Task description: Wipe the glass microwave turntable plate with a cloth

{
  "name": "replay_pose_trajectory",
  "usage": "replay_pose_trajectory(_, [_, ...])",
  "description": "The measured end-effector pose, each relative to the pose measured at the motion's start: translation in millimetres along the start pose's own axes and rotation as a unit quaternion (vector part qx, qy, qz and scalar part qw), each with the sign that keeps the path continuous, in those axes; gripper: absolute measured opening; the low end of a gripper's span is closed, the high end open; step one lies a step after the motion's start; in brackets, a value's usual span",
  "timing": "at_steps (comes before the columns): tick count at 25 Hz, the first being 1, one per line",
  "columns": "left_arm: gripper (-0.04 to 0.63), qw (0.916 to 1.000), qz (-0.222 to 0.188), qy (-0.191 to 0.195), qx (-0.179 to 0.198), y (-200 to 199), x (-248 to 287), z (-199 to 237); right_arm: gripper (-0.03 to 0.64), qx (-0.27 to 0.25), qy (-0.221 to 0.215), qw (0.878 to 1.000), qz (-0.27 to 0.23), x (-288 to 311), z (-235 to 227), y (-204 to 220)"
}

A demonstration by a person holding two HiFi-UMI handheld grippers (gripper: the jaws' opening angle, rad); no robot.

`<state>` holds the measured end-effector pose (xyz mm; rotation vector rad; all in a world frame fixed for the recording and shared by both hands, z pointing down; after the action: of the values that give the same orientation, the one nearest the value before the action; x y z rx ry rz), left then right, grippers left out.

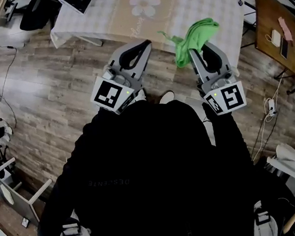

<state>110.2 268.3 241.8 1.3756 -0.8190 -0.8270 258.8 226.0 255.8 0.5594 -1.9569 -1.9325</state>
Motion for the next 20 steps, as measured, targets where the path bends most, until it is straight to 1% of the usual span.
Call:
replay_pose_trajectory(4, [0.02,1.0,-0.005,-0.004,0.001,-2,2,-10,0.109,-0.019,-0.013,1.0,0.005,-8,1,2])
replay_pose_trajectory(10, [0.02,1.0,-0.004,-0.007,0.006,0,12,-13,0.112,-0.023,-0.017,1.0,0.007,-10,-3,3])
replay_pose_trajectory(15, [0.021,0.9999,-0.004,-0.005,0.009,2,23,1,0.112,-0.012,-0.009,1.0,0.008,-1,-14,9])
replay_pose_trajectory(18, [0.02,0.9998,-0.015,0.003,0.009,0,33,13,0.114,-0.012,-0.002,1.0,0.011,11,-22,11])
replay_pose_trajectory(20, [0.021,0.9999,-0.005,0.007,0.006,4,39,24,0.114,-0.009,0.001,1.0,0.011,21,-28,10])
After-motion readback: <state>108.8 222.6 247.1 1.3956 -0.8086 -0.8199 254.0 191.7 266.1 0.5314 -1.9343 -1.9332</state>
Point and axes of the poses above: the fingertips, and each gripper's own axes: x forward along the fingers, z to its left, y out of its underside, the point moved 3 cm from there along -x, backward along the fingers
